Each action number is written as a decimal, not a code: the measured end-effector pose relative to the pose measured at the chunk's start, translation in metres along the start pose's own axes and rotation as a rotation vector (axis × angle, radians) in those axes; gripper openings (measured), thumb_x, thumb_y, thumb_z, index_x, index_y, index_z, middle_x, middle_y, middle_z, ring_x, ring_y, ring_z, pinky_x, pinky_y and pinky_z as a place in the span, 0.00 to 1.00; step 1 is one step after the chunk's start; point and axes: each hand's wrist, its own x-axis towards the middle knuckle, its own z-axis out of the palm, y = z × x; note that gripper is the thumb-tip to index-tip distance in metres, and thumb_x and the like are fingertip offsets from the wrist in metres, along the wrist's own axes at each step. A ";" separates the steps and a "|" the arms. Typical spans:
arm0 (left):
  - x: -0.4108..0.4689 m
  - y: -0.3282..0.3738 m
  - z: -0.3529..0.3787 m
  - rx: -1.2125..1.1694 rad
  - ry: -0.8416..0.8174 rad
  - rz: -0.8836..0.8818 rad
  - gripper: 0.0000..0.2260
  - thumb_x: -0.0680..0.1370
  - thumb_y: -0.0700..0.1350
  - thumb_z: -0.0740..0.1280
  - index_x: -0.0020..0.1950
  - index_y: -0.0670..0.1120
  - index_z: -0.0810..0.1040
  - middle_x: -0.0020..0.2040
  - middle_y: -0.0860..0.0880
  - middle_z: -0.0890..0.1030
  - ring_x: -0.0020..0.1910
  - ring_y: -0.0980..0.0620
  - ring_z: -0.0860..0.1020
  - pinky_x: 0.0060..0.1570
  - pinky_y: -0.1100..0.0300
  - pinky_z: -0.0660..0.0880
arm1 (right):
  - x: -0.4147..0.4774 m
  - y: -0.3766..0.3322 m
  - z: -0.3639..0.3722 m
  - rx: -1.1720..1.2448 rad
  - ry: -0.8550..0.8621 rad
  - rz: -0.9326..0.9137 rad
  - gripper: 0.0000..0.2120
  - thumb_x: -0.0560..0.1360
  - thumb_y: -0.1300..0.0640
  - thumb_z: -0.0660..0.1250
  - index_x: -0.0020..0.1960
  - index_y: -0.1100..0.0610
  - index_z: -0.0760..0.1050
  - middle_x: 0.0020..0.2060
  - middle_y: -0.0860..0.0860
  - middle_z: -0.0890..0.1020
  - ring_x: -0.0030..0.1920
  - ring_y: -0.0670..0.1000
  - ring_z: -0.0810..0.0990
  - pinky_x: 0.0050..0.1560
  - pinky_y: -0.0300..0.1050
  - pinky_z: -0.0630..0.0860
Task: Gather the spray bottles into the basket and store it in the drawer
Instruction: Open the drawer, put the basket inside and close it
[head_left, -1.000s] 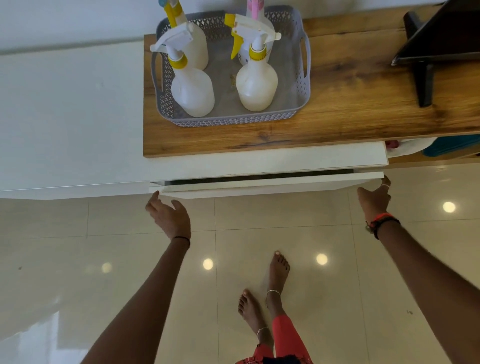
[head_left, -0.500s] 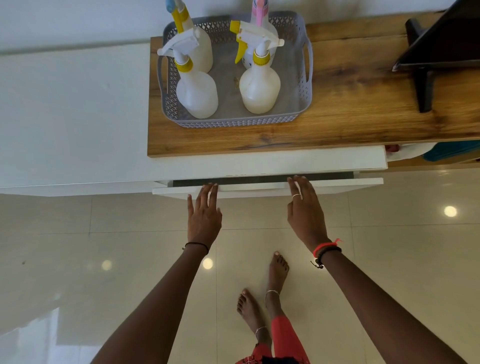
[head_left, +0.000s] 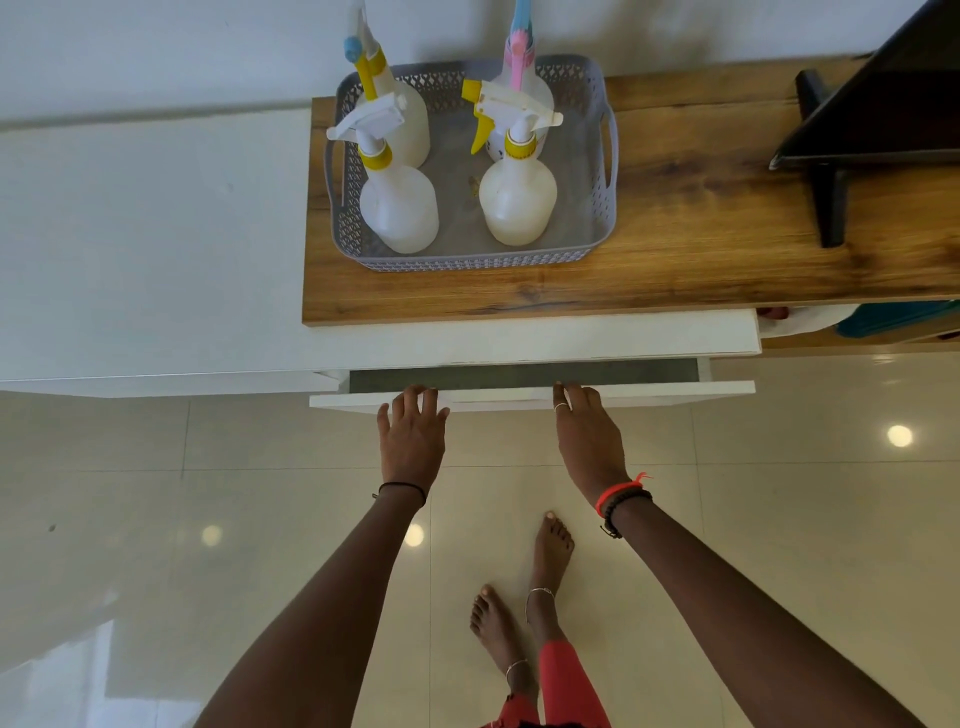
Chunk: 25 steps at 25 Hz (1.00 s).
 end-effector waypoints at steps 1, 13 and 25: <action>-0.002 0.001 0.000 0.015 0.000 -0.001 0.15 0.82 0.48 0.54 0.67 0.45 0.67 0.66 0.43 0.71 0.64 0.44 0.71 0.68 0.47 0.65 | 0.001 -0.002 -0.003 -0.024 -0.019 -0.002 0.24 0.76 0.71 0.58 0.71 0.64 0.65 0.69 0.58 0.70 0.69 0.56 0.68 0.65 0.44 0.73; -0.038 0.008 -0.011 0.217 -0.036 0.016 0.06 0.74 0.47 0.71 0.49 0.47 0.79 0.43 0.48 0.81 0.40 0.49 0.80 0.44 0.57 0.79 | -0.016 -0.003 -0.014 -0.182 -0.216 -0.050 0.14 0.71 0.76 0.61 0.47 0.61 0.78 0.51 0.54 0.78 0.51 0.53 0.77 0.42 0.41 0.75; -0.078 -0.007 0.008 0.100 -0.180 -0.007 0.07 0.81 0.46 0.59 0.55 0.46 0.74 0.50 0.47 0.78 0.50 0.46 0.77 0.55 0.53 0.73 | -0.045 -0.004 0.005 -0.120 -0.333 -0.032 0.15 0.72 0.74 0.59 0.53 0.61 0.76 0.48 0.55 0.78 0.54 0.55 0.79 0.50 0.44 0.76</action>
